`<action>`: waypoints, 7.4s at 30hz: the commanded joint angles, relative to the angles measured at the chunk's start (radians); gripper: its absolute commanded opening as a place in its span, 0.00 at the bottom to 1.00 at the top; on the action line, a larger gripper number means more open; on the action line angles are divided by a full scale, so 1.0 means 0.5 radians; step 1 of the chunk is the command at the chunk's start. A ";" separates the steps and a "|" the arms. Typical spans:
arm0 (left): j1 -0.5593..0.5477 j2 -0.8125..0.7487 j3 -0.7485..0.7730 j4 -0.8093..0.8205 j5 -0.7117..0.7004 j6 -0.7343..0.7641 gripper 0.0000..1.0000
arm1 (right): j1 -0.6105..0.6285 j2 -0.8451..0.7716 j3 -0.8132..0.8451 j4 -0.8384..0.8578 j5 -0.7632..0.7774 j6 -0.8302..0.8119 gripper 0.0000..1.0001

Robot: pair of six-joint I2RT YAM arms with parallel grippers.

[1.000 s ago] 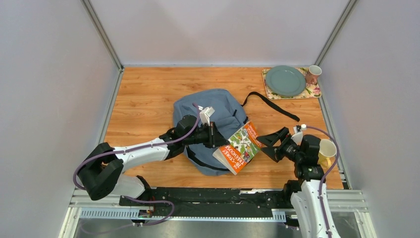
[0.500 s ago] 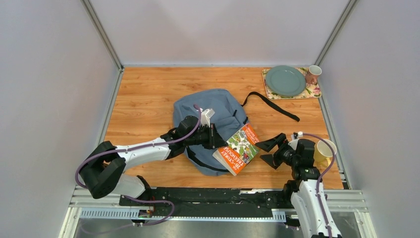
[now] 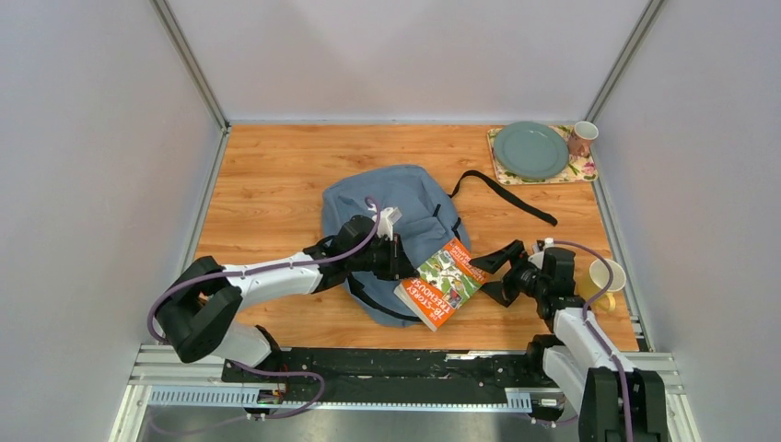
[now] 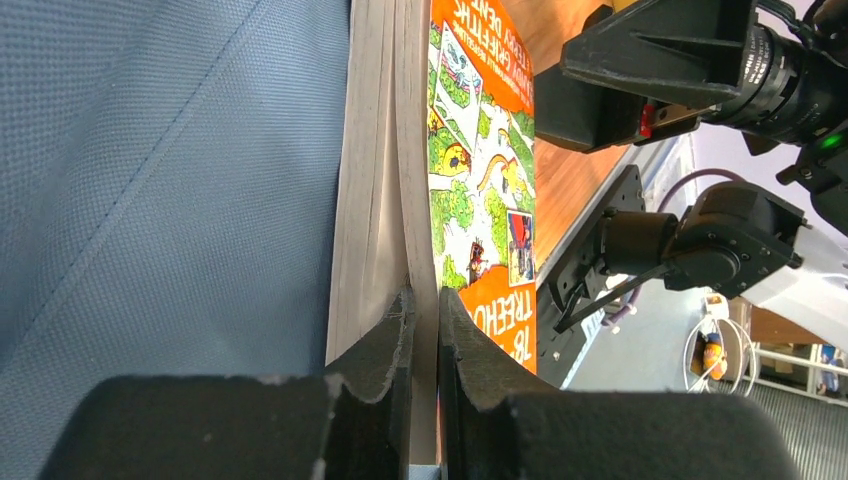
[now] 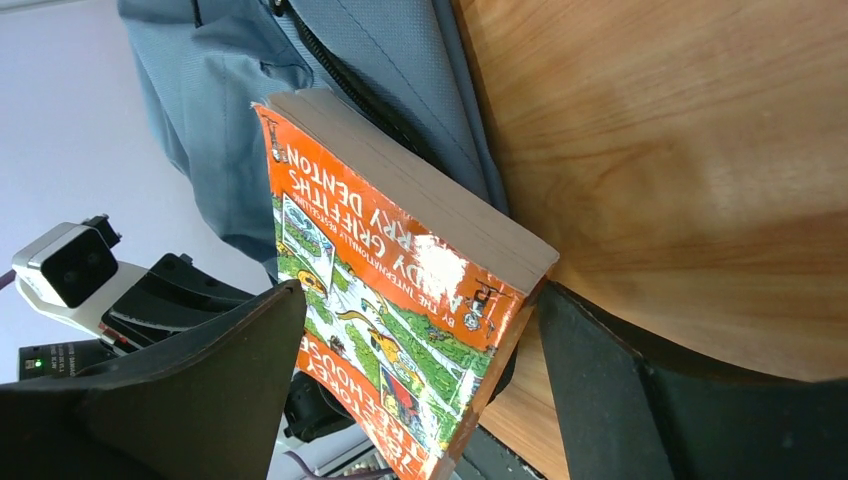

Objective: Pack the student bag
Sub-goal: Pick up the book from the center of the board.

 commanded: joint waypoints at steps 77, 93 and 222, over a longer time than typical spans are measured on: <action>0.209 0.061 -0.029 1.823 0.973 -0.843 0.00 | 0.222 -0.689 0.795 -0.313 -0.456 -0.328 0.74; 0.206 0.404 0.156 2.719 1.071 -1.528 0.00 | 0.338 -0.723 0.601 0.171 -0.671 -0.070 0.66; 0.203 -0.676 -0.750 2.170 -0.574 -1.086 0.00 | 1.562 0.016 0.518 1.286 0.645 0.228 0.32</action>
